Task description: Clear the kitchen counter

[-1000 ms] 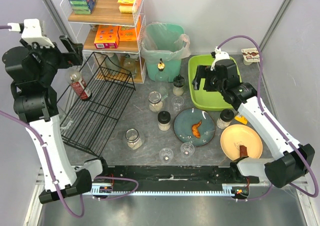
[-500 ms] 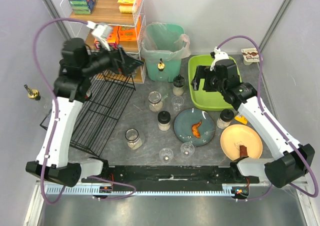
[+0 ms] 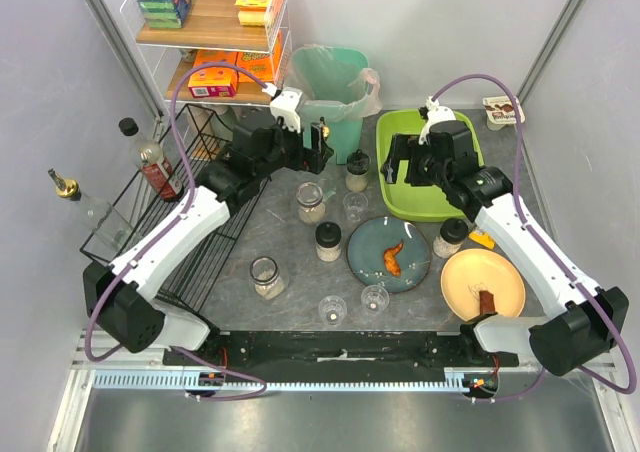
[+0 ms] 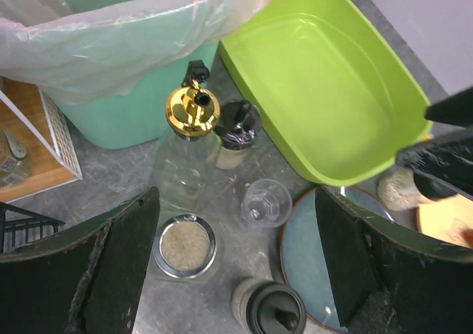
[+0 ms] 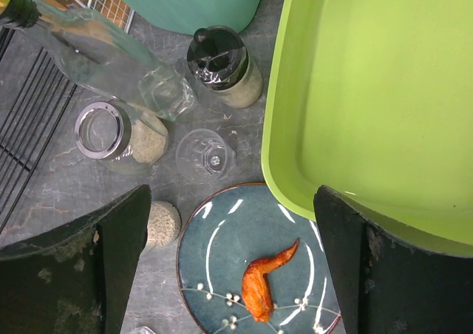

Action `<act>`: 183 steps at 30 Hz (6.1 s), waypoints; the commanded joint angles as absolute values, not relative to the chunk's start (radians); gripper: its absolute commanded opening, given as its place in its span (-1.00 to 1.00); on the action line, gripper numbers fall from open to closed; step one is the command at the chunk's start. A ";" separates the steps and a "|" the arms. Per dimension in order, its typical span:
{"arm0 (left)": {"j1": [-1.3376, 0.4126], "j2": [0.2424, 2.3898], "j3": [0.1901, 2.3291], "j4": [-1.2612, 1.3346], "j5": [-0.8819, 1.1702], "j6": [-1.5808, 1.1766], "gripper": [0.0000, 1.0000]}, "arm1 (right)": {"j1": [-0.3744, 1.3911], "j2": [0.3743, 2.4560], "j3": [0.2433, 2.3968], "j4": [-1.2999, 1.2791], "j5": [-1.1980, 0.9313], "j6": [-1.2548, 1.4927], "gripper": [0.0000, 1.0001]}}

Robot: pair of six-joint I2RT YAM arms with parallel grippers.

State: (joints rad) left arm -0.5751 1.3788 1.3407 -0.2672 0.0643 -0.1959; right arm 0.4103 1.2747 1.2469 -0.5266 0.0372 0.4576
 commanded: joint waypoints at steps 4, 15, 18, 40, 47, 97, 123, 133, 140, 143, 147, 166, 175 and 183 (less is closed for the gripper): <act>-0.588 1.475 1.335 -0.016 -0.090 -0.106 0.80 | 0.408 1.238 1.224 -0.494 0.038 0.465 0.96; -0.589 1.586 1.332 0.138 -0.055 -0.021 0.64 | 0.407 1.238 1.227 -0.505 0.057 0.457 0.96; -0.588 1.604 1.318 0.147 -0.060 -0.029 0.62 | 0.405 1.236 1.227 -0.506 0.061 0.451 0.96; -0.589 1.605 1.333 0.166 -0.120 -0.032 -0.97 | 0.390 1.187 1.203 -0.548 0.081 0.423 0.96; -0.588 1.537 1.429 0.088 -0.164 -0.041 -0.96 | 0.391 1.181 1.198 -0.549 0.075 0.431 0.96; -0.017 1.535 2.238 -0.485 -0.158 -0.041 -0.97 | 0.385 1.272 1.219 -0.512 0.072 0.422 0.96; 0.103 1.603 2.065 -0.368 0.109 -0.063 -0.97 | 0.379 1.371 1.262 -0.491 0.066 0.437 0.96; 0.104 1.588 1.915 -0.356 0.118 -0.051 -0.96 | 0.377 1.367 1.249 -0.483 0.058 0.445 0.96; 0.104 1.580 1.868 -0.368 0.126 -0.032 -0.59 | 0.376 1.365 1.243 -0.483 0.046 0.449 0.96; 0.104 1.566 1.849 -0.371 0.127 -0.031 -0.01 | 0.377 1.362 1.246 -0.485 0.038 0.449 0.96; 0.104 1.543 1.830 -0.361 0.126 -0.029 0.63 | 0.377 1.359 1.249 -0.486 0.015 0.449 0.96; 0.097 1.332 1.873 -0.603 0.555 -0.114 0.90 | 0.379 1.307 1.216 -0.482 -0.028 0.449 0.96; -0.093 1.220 1.623 -0.669 0.746 -0.068 0.90 | 0.376 1.289 1.177 -0.476 -0.054 0.474 0.96; -0.435 1.203 1.385 -0.674 0.582 -0.005 0.90 | 0.377 1.270 1.144 -0.471 -0.052 0.491 0.96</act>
State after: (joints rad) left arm -0.3454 1.2160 1.4616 -0.6693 0.6289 -0.0505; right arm 0.3813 1.3102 1.1572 -0.5072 -0.0486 0.4763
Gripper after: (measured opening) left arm 0.951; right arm 0.982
